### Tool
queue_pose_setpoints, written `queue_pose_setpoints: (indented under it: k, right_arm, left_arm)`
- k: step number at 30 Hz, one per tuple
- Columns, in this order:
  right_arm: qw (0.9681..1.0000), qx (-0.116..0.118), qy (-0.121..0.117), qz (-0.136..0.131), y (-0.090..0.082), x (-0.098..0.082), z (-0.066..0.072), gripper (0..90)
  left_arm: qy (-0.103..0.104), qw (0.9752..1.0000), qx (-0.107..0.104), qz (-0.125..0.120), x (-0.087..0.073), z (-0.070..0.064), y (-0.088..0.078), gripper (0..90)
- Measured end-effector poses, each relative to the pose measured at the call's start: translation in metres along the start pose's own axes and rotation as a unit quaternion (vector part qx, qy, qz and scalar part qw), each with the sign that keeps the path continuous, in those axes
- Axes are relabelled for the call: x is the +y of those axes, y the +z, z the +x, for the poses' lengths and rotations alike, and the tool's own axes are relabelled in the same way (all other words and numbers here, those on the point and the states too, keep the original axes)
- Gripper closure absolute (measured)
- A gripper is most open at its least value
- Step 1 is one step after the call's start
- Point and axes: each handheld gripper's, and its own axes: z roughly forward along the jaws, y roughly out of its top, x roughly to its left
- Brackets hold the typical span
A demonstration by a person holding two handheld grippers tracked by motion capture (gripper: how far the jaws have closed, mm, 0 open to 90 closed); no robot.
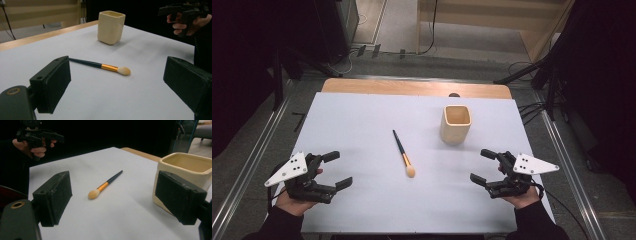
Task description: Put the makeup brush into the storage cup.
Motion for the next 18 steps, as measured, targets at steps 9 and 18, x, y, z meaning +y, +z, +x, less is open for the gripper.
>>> queue_pose_setpoints:
  k: [9, 18]
  right_arm:
    - [0.9999, -0.007, -0.004, 0.007, -0.0001, -0.0003, 0.0002, 14.8]
    - [0.9999, -0.009, -0.004, 0.004, -0.0009, -0.0003, -0.0003, 14.8]
  left_arm:
    - [0.0, 1.0, 0.002, -0.006, -0.0004, 0.0011, -0.0018, 8.9]
    - [0.0, 1.0, 0.003, -0.002, -0.0005, 0.0011, -0.0017, 10.9]
